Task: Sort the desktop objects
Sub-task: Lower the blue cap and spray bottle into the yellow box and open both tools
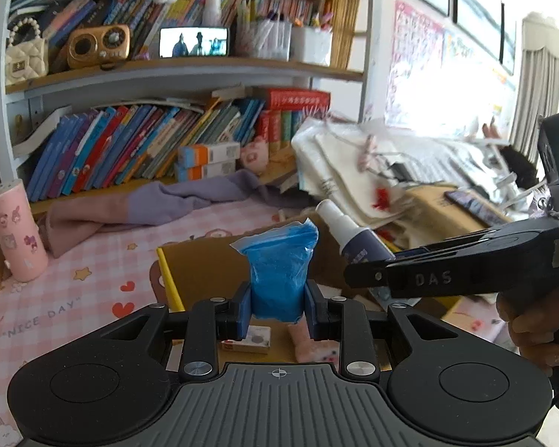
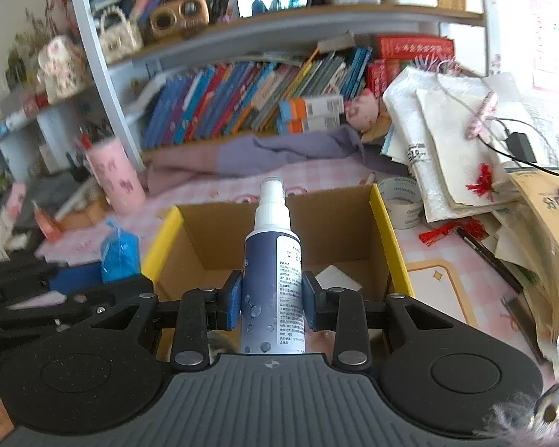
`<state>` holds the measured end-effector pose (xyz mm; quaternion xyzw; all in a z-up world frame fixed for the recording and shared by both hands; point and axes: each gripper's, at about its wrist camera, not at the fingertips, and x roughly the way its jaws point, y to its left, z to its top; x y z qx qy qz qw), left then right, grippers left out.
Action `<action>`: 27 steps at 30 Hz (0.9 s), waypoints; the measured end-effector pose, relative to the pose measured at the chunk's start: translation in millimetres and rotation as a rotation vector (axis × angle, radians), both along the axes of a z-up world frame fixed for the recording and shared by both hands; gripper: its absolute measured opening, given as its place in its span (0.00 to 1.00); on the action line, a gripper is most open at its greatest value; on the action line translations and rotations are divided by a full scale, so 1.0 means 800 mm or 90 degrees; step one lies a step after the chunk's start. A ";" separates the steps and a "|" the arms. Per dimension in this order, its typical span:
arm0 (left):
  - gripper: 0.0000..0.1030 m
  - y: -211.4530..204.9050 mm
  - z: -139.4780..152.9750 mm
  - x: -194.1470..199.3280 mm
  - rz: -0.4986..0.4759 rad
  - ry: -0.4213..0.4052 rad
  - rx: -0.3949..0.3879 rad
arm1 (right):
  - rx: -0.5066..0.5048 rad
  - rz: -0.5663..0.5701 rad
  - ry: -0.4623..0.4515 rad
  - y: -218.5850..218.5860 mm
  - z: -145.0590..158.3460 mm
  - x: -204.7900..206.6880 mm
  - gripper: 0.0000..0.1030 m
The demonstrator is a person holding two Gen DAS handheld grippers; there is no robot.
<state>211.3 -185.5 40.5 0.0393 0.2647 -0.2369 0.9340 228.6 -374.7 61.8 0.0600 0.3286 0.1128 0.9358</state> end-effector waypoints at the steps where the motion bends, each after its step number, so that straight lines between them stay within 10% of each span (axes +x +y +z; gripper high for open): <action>1: 0.27 -0.005 -0.004 0.005 0.002 0.005 0.007 | -0.004 0.006 0.009 -0.001 -0.007 0.009 0.29; 21: 0.31 -0.042 -0.055 0.046 0.064 0.060 0.096 | -0.044 0.083 0.097 0.002 -0.076 0.062 0.29; 27: 0.71 -0.036 -0.035 0.032 0.114 0.010 0.064 | -0.036 0.064 0.093 -0.006 -0.074 0.061 0.30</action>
